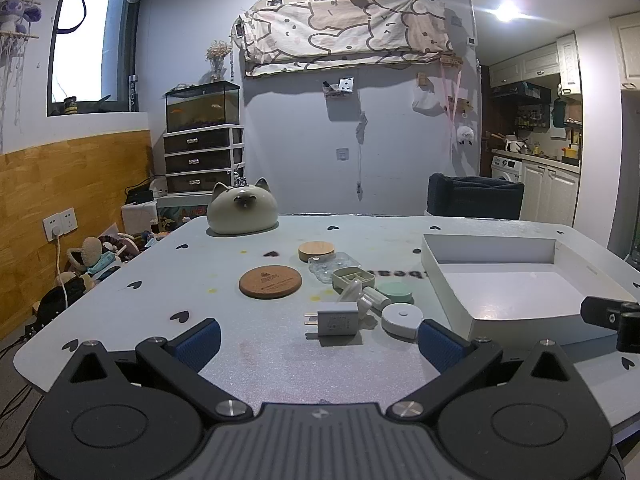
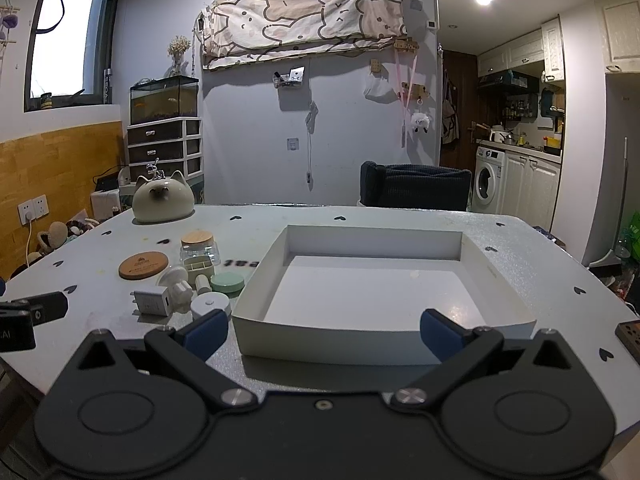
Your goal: Organize rigid objects
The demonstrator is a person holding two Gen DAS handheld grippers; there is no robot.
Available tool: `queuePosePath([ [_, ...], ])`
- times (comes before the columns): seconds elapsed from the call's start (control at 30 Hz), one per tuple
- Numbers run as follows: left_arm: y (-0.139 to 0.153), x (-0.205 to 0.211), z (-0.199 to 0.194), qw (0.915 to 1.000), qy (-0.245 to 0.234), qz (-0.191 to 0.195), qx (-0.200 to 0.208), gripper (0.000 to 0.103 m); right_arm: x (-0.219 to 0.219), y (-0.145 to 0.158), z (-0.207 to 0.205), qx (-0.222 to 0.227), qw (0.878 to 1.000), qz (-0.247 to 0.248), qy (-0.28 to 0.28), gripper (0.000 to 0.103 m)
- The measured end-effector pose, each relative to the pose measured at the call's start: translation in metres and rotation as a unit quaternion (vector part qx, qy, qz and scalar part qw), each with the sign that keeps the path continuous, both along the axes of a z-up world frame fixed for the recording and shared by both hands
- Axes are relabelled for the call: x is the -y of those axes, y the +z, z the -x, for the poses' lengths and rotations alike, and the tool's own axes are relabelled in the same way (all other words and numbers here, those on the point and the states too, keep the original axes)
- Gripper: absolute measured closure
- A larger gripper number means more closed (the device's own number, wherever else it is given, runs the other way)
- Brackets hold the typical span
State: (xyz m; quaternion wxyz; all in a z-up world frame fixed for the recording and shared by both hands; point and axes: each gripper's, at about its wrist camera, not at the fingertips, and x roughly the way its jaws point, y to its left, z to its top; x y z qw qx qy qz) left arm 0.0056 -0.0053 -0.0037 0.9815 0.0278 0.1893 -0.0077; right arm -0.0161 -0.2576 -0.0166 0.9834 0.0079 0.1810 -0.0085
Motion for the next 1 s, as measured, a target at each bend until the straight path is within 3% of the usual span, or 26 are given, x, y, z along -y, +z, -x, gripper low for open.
queuePosePath([
  [1.0,-0.004,0.003,0.004,1.0000,-0.002,0.001,0.000,0.000,0.002,0.007,0.003,-0.003,1.000,0.001,0.001,0.000],
])
